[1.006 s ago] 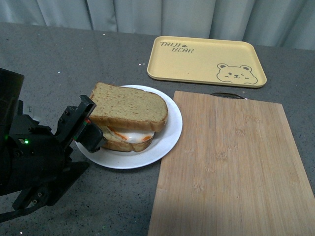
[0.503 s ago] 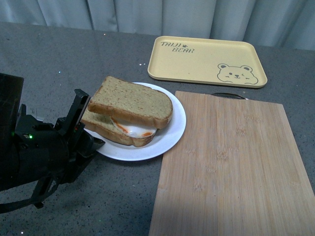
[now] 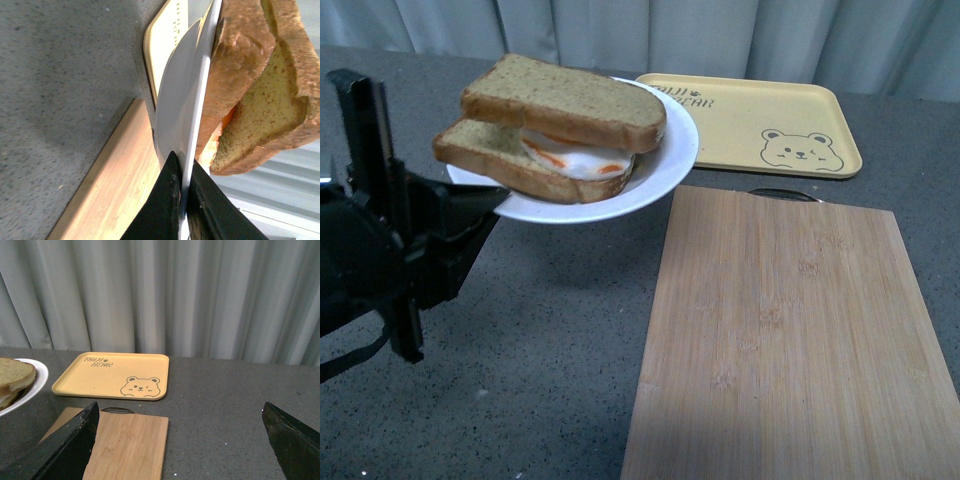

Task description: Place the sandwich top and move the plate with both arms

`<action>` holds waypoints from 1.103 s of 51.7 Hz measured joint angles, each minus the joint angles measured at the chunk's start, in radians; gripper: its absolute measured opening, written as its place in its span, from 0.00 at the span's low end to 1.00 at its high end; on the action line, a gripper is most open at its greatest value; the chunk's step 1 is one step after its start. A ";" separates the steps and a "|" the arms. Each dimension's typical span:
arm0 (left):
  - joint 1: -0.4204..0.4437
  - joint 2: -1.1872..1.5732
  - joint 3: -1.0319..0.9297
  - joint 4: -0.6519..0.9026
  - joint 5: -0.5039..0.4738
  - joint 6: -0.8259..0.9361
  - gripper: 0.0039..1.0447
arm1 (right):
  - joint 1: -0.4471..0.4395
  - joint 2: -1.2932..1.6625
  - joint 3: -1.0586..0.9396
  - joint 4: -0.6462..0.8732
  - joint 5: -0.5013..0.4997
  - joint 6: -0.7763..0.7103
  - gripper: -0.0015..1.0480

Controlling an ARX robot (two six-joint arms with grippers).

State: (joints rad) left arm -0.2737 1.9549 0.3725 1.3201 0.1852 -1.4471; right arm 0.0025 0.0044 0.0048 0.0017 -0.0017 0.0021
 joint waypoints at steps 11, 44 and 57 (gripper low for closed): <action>-0.079 0.039 0.251 -0.179 -0.098 -0.015 0.03 | 0.000 0.000 0.000 0.000 0.000 0.000 0.91; -0.225 0.447 1.065 -0.685 -0.180 -0.013 0.03 | 0.000 0.000 0.000 0.000 0.000 0.000 0.91; -0.239 0.571 1.238 -0.789 -0.183 -0.011 0.03 | 0.000 0.000 0.000 0.000 0.000 0.000 0.91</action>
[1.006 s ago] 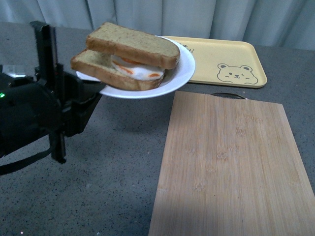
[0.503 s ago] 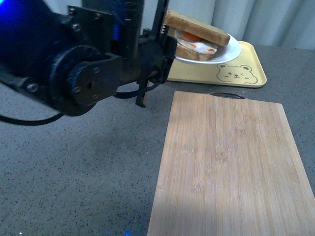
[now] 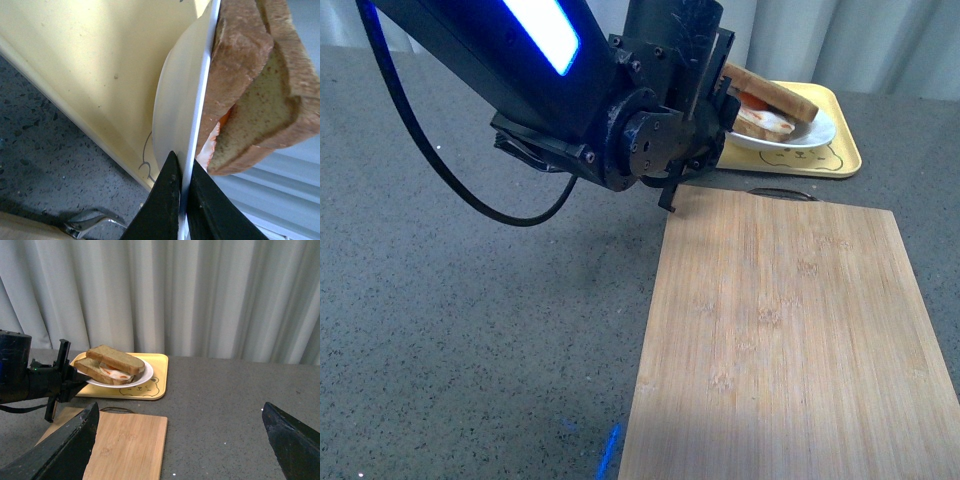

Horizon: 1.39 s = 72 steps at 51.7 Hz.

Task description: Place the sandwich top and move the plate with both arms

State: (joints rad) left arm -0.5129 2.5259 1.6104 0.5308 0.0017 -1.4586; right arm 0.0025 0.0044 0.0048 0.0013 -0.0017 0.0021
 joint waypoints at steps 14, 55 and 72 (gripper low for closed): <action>-0.002 0.024 0.061 -0.093 0.001 0.040 0.12 | 0.000 0.000 0.000 0.000 0.000 0.000 0.91; 0.210 -0.725 -1.122 0.785 -0.306 1.421 0.08 | 0.000 0.000 0.000 0.000 0.000 0.000 0.91; 0.328 -1.028 -1.394 0.737 -0.180 1.442 0.03 | 0.000 0.000 0.000 0.000 0.000 0.000 0.91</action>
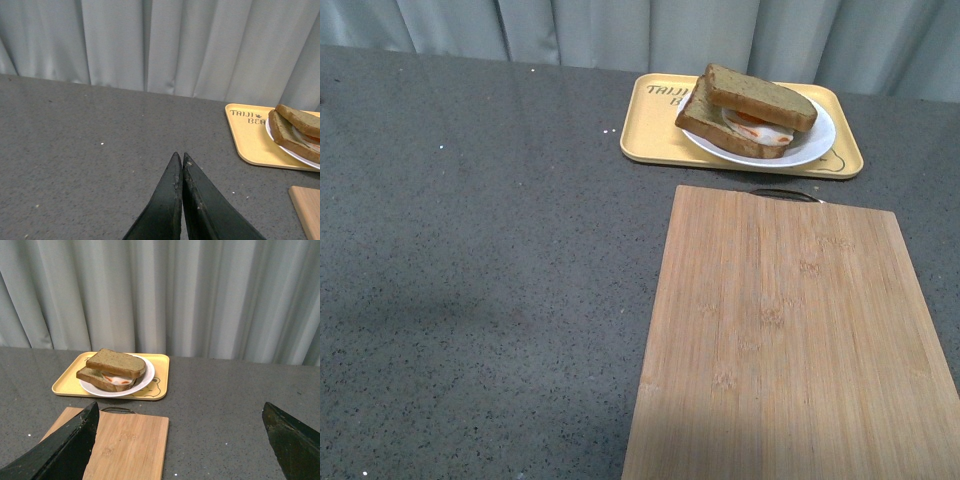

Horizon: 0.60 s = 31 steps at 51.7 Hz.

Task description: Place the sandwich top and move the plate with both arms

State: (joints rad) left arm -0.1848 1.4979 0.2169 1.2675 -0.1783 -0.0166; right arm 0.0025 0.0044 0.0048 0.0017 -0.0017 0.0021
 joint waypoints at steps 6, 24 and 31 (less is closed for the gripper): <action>0.040 -0.148 -0.067 -0.093 0.036 0.002 0.03 | 0.000 0.000 0.000 0.000 0.000 0.000 0.91; 0.105 -0.490 -0.155 -0.340 0.100 0.006 0.03 | 0.000 0.000 0.000 0.000 0.000 0.000 0.91; 0.170 -0.586 -0.175 -0.412 0.172 0.008 0.03 | 0.000 0.000 0.000 0.000 0.000 0.000 0.91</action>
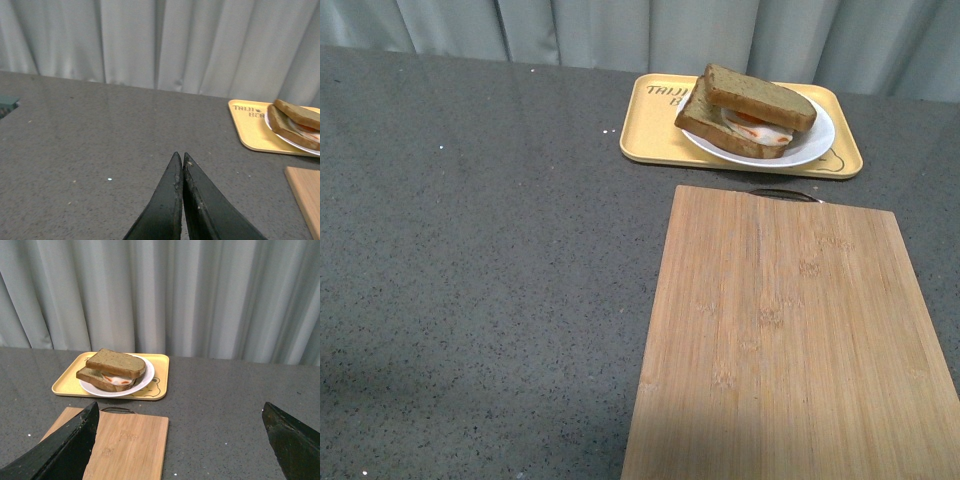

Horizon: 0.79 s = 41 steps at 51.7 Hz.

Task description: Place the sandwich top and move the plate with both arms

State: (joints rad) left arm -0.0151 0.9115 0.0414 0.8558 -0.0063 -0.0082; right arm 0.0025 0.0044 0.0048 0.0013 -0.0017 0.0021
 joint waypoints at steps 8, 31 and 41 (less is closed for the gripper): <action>0.012 -0.144 -0.021 -0.121 0.006 0.000 0.03 | 0.000 0.000 0.000 0.000 0.000 0.000 0.91; 0.013 -0.494 -0.023 -0.439 0.006 0.000 0.03 | 0.000 0.000 0.000 0.000 0.000 0.000 0.91; 0.013 -0.572 -0.023 -0.513 0.006 0.000 0.03 | 0.000 0.000 0.000 0.000 0.000 0.000 0.91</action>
State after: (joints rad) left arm -0.0025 0.3393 0.0185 0.3424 -0.0002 -0.0082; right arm 0.0025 0.0044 0.0048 0.0013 -0.0017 0.0017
